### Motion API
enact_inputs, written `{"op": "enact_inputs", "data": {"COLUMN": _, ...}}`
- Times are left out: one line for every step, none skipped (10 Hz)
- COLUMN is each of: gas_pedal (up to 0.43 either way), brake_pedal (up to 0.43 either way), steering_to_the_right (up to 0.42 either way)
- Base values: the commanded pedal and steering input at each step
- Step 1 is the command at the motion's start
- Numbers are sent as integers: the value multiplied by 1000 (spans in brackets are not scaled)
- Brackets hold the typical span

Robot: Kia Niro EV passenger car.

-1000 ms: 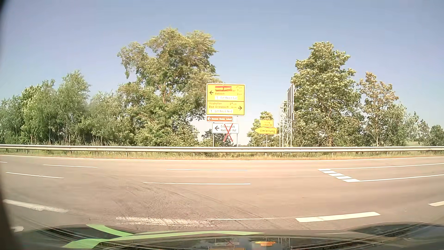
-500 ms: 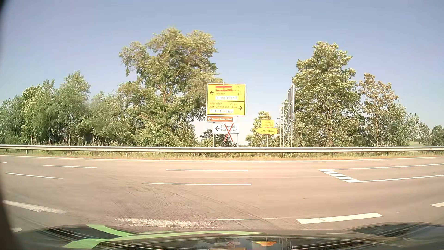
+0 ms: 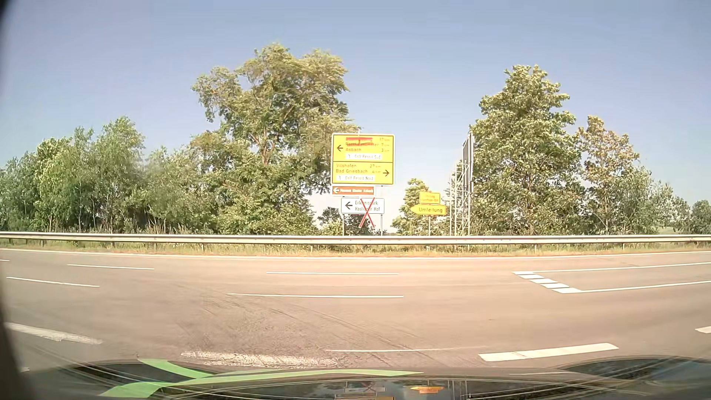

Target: Follow the waypoints while adhering to traffic rules and regulations

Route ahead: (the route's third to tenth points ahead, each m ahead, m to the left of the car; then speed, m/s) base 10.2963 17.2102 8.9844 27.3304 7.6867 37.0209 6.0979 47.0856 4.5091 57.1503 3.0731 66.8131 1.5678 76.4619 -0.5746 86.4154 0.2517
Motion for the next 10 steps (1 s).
{"op": "enact_inputs", "data": {"gas_pedal": 0, "brake_pedal": 0, "steering_to_the_right": -84}}
{"op": "enact_inputs", "data": {"gas_pedal": 0, "brake_pedal": 0, "steering_to_the_right": -84}}
{"op": "enact_inputs", "data": {"gas_pedal": 0, "brake_pedal": 0, "steering_to_the_right": -84}}
{"op": "enact_inputs", "data": {"gas_pedal": 0, "brake_pedal": 0, "steering_to_the_right": -84}}
{"op": "enact_inputs", "data": {"gas_pedal": 0, "brake_pedal": 6, "steering_to_the_right": -84}}
{"op": "enact_inputs", "data": {"gas_pedal": 0, "brake_pedal": 6, "steering_to_the_right": -84}}
{"op": "enact_inputs", "data": {"gas_pedal": 0, "brake_pedal": 12, "steering_to_the_right": -84}}
{"op": "enact_inputs", "data": {"gas_pedal": 0, "brake_pedal": 12, "steering_to_the_right": -83}}
{"op": "enact_inputs", "data": {"gas_pedal": 0, "brake_pedal": 12, "steering_to_the_right": -83}}
{"op": "enact_inputs", "data": {"gas_pedal": 0, "brake_pedal": 12, "steering_to_the_right": -83}}
